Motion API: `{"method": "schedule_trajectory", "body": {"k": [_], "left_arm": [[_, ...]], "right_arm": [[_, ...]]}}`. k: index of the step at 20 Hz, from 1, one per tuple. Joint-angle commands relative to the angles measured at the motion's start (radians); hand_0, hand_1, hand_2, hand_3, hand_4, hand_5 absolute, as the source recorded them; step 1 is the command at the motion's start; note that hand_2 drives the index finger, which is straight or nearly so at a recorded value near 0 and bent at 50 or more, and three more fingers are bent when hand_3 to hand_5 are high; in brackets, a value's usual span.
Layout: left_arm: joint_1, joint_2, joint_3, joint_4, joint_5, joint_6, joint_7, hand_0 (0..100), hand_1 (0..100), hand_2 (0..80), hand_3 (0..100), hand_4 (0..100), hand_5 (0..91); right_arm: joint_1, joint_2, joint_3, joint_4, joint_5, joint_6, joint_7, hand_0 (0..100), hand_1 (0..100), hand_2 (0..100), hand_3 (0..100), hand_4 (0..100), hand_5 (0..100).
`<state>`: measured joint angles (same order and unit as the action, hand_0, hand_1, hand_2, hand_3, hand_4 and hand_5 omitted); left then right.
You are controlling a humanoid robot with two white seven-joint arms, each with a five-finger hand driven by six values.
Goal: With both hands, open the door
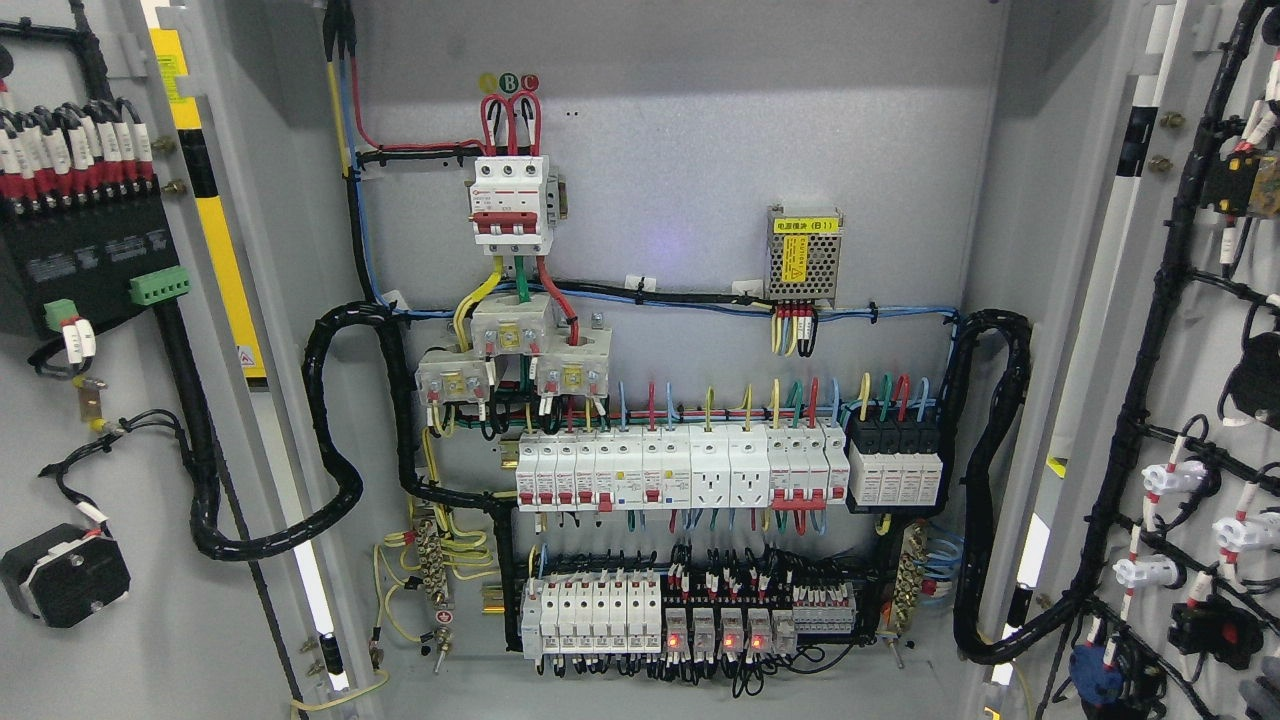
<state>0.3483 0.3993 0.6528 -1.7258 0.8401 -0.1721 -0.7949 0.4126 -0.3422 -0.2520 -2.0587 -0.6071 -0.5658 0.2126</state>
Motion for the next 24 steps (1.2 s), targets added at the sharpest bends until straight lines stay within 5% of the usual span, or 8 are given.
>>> {"method": "schedule_trajectory", "body": {"k": [1,7,24], "left_arm": [[-0.028,0.070,0.013,0.107,0.002,0.000,-0.001,0,19,12.8,25,10,0.0],[-0.049,0.102,0.013,0.147,0.059,0.063,-0.003,0,19,13.4,26,11,0.0],[-0.115,0.138,0.010,0.223,0.057,0.080,-0.046,0,20,14.6,28,12,0.0]], "right_arm": [[0.005,0.011,-0.049,0.017,-0.002,0.001,-0.001,21,11,0,0,0,0],[0.017,0.014,-0.064,0.023,-0.003,0.000,-0.001,21,11,0,0,0,0],[0.029,0.032,-0.084,0.023,-0.046,-0.002,-0.001,21,11,0,0,0,0]]}}
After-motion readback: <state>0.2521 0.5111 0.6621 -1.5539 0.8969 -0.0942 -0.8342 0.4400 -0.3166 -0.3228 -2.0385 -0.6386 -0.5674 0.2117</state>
